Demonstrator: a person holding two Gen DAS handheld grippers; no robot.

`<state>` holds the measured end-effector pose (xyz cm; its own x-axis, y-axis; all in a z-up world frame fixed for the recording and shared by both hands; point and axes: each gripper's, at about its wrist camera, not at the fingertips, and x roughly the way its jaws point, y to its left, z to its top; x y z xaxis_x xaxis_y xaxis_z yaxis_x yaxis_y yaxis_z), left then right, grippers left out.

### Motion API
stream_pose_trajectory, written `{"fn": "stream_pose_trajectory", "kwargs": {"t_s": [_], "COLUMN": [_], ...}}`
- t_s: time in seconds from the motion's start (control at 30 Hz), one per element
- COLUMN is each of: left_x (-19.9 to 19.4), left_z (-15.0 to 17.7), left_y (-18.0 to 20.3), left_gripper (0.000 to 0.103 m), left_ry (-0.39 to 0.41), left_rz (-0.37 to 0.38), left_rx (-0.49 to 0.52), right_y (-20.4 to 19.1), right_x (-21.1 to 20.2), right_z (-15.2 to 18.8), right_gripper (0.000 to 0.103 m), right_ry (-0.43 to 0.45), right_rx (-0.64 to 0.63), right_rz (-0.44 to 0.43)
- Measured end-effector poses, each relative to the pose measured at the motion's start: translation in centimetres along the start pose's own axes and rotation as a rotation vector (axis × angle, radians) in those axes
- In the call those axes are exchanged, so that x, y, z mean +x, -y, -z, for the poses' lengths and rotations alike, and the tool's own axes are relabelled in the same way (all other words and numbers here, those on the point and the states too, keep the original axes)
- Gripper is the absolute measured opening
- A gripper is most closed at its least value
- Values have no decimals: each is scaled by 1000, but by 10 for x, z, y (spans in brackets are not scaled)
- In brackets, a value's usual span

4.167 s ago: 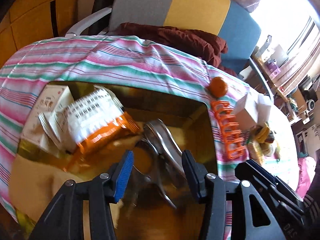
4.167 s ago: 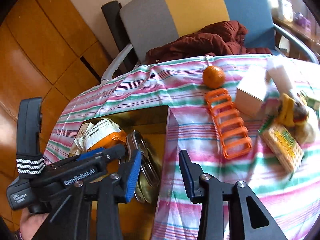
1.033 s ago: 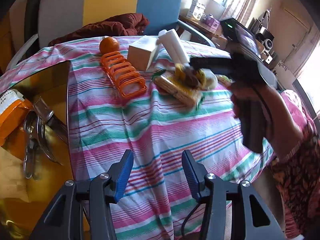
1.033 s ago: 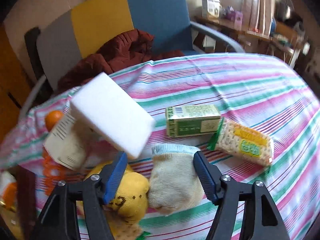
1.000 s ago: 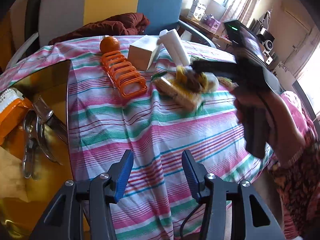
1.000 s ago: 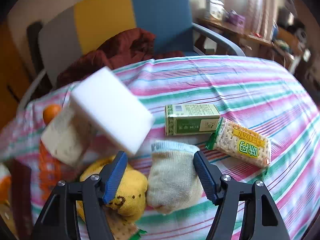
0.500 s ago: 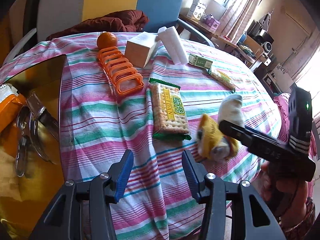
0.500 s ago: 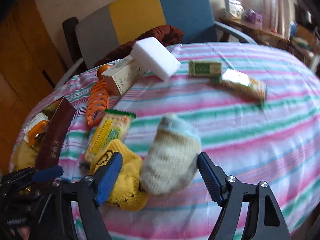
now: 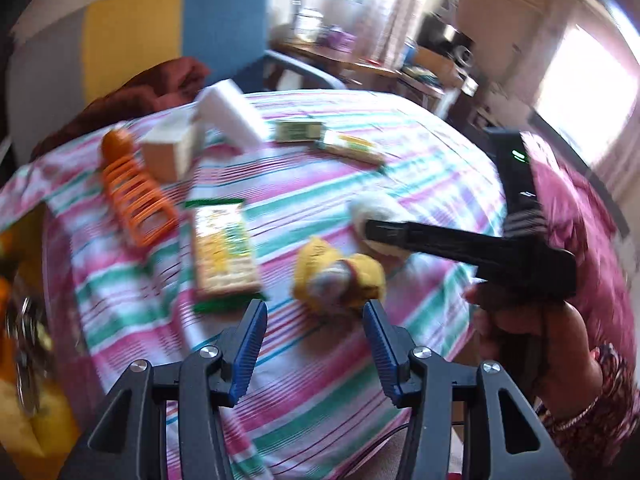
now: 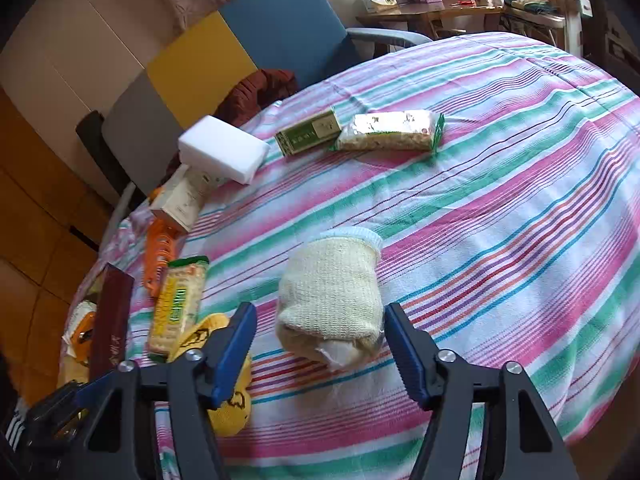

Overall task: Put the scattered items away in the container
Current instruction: 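Grasp the yellow knitted glove with the left tool while the right tool grasps the cream sock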

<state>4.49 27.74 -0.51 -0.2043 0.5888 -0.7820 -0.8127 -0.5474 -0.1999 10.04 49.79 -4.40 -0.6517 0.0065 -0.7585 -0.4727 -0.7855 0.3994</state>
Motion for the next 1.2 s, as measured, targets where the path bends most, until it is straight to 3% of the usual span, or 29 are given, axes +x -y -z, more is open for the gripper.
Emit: {"fn": "stream_pose_trajectory", "kwargs": {"t_s": [0.1,0.23,0.53,0.8,1.0,1.2], "left_x": [12,30,52,48,41,30], "left_z": [-6,-17,-22,-13,-10,-6], "left_y": [16,25,1,1,-4,-9], "left_gripper": [51,51,51,45,42,41], "left_ry": [-25,-61,-110,-65,-56,-35], "left_rz": [-5,7,19,41,66,64], "left_rx": [63,74,-39,-21,-44,-55], "right_y": [-2,5,17,18,8,2], "right_x": [7,1,-4,-4,-5,-9], "right_z": [4,7,11,14,15,21], "right_gripper": [58,56,57,57,56,56], "right_ry": [4,8,17,39,32,6], "right_rx": [-39,-33,-22,-26,-49,-30], "right_rz": [34,20,-8,-7,50,17]}}
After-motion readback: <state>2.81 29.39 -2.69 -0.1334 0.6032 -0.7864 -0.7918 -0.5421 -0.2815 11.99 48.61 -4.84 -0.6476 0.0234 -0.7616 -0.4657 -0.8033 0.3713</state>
